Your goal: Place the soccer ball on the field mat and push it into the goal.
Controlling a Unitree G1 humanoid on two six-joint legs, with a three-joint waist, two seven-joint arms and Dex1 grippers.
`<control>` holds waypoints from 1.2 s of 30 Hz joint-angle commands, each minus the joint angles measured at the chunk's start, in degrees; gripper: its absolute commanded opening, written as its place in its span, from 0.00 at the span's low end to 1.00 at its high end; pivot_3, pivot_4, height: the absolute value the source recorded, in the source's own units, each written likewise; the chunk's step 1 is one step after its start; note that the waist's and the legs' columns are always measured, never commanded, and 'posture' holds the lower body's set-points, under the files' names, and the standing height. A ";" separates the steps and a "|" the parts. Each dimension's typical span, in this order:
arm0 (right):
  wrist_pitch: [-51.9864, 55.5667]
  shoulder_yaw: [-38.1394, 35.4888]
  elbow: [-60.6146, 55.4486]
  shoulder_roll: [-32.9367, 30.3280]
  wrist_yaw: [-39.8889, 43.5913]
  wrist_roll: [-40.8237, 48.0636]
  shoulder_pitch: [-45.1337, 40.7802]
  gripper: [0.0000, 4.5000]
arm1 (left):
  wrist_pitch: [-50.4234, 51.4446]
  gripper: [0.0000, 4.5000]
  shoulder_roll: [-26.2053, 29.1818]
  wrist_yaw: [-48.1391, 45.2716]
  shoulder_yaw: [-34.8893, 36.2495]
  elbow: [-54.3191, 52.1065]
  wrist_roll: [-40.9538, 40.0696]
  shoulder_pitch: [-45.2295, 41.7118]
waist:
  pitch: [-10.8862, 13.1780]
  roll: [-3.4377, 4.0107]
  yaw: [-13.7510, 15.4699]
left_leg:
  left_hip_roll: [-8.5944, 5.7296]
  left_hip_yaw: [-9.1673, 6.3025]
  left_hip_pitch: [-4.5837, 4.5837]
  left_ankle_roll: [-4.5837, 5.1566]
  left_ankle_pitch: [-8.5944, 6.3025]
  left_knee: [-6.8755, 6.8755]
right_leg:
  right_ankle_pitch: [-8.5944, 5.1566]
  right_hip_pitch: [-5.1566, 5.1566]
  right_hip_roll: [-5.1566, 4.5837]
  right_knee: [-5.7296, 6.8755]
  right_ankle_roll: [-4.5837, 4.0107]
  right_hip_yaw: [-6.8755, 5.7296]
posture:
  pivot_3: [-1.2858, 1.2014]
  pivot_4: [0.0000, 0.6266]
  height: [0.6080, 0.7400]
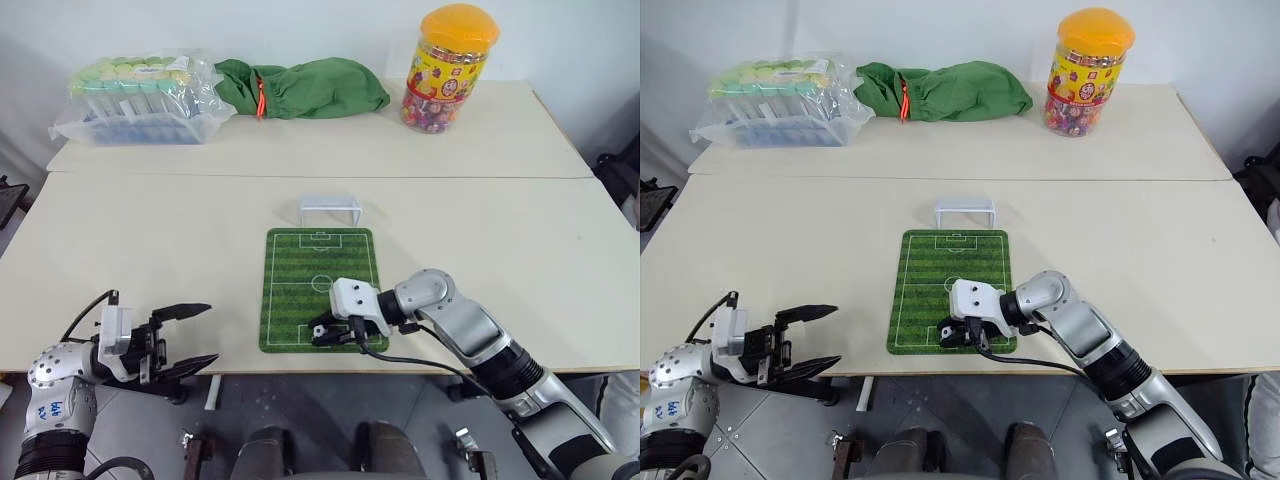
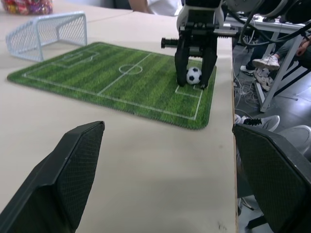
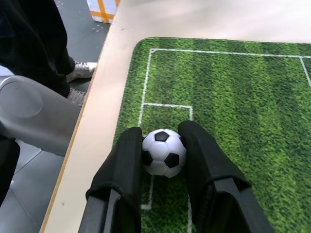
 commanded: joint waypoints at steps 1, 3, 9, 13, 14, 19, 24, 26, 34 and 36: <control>-1.08 -0.43 -0.23 -0.62 1.26 -0.13 0.42 0.27 | -0.47 1.00 0.33 -2.84 1.23 -1.57 -0.98 0.31 | 0.00 0.00 0.00 | 0.00 0.00 0.00 0.00 0.00 0.00 | 0.00 0.00 0.00 0.00 0.00 0.00 | 0.52 0.24 1.00; -1.21 -0.57 -0.17 -0.62 1.38 -0.17 0.47 0.41 | -0.43 1.00 0.33 -2.59 1.18 -1.52 -0.92 0.05 | 0.00 0.00 0.00 | 0.00 0.00 0.00 0.00 0.00 0.00 | 0.00 0.00 0.00 0.00 0.00 0.00 | 0.52 0.24 1.00; -1.77 -1.21 0.36 0.26 0.94 -0.29 -0.34 0.54 | -0.30 1.00 0.26 -2.11 0.93 -0.99 -0.62 -1.10 | 0.00 0.00 0.01 | 0.00 0.00 0.00 0.00 0.00 0.00 | 0.00 0.00 0.00 0.00 0.00 0.00 | 0.52 0.24 1.00; -1.61 -1.74 -0.80 0.40 1.16 0.15 -1.30 0.54 | -0.19 1.00 0.25 -2.13 0.82 -0.55 -0.48 -1.95 | 0.00 0.00 0.00 | 0.00 0.00 0.00 0.00 0.00 0.00 | 0.00 0.00 0.00 0.00 0.00 0.00 | 0.52 0.24 1.00; -1.46 -2.12 -1.66 0.16 1.39 0.50 -1.63 0.54 | -0.16 1.00 0.25 -2.15 0.80 -0.45 -0.45 -2.14 | 0.00 0.00 0.00 | 0.00 0.00 0.00 0.00 0.00 0.00 | 0.00 0.00 0.00 0.00 0.00 0.00 | 0.52 0.24 1.00; 1.68 -4.25 -6.41 -0.66 1.75 2.80 -3.45 0.54 | 0.09 1.00 0.35 -2.71 0.73 -0.21 -0.61 -2.51 | 0.00 0.00 -0.01 | 0.01 0.00 0.00 0.00 0.00 -0.01 | 0.00 -0.01 0.01 -0.01 0.00 -0.01 | 0.52 0.24 1.00; 7.87 -4.88 -15.51 -4.26 3.03 6.29 0.38 0.39 | 2.56 1.00 1.34 -4.77 0.70 -1.76 -2.06 -1.36 | -0.01 -0.02 0.09 | 0.01 -0.03 -0.01 0.01 -0.02 -0.02 | 0.00 -0.01 0.00 -0.02 0.00 -0.01 | 0.52 0.24 1.00; 8.17 -3.30 -16.66 -5.23 2.73 5.50 2.51 0.24 | 3.57 1.00 1.80 -5.42 0.86 -2.47 -2.59 -0.78 | -0.03 -0.06 0.17 | 0.01 -0.06 -0.01 0.01 -0.07 -0.02 | 0.00 0.01 0.00 -0.02 0.00 -0.04 | 0.52 0.24 1.00; 10.94 0.54 -20.01 -3.25 0.28 5.62 5.68 0.01 | 5.56 1.00 3.74 -5.46 1.81 -5.42 -4.16 1.79 | -0.02 -0.06 -0.04 | 0.05 0.01 0.01 0.02 -0.10 -0.01 | 0.00 0.00 0.01 -0.05 0.00 0.01 | 0.52 0.24 1.00; 10.47 0.96 -18.90 -2.68 -0.19 5.10 5.85 0.01 | 5.73 1.00 4.06 -5.26 2.06 -5.90 -4.34 2.19 | -0.02 -0.06 0.04 | 0.03 0.00 0.00 0.01 -0.11 -0.02 | 0.00 0.00 0.01 -0.05 0.00 0.00 | 0.52 0.24 1.00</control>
